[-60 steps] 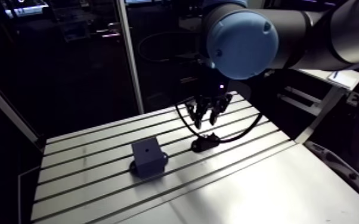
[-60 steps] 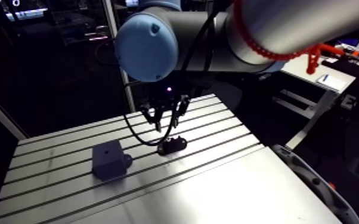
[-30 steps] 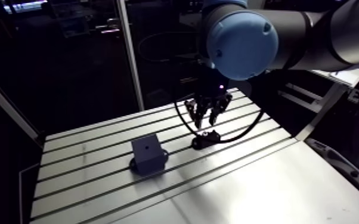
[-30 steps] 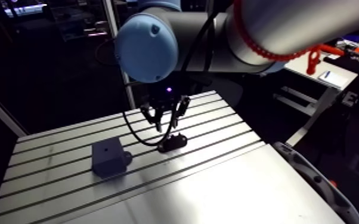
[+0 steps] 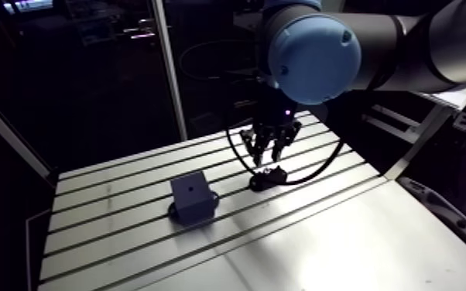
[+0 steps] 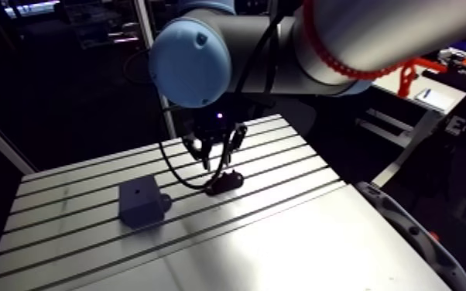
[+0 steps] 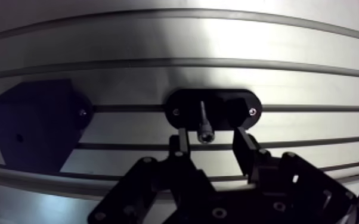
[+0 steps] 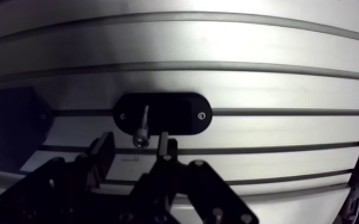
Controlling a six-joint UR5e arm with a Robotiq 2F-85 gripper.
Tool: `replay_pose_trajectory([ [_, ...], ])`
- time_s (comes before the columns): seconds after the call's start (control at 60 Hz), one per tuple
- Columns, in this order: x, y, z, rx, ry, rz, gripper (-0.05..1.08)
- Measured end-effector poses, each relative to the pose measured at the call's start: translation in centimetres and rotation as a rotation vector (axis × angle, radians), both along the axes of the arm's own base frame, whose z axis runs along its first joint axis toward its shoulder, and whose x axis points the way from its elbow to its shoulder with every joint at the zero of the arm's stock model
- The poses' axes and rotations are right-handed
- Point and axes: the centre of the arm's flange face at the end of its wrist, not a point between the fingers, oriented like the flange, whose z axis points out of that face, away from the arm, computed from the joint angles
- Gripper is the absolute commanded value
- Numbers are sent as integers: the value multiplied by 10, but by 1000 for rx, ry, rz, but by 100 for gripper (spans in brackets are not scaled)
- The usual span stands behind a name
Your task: Pick up the M10 bolt and insert it into the hole until fully seated.
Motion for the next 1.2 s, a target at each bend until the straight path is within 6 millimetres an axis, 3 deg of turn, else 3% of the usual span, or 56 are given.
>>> replay_pose_trajectory([
  [1.2,-2,-2,-18,-9,-26,-3,55],
])
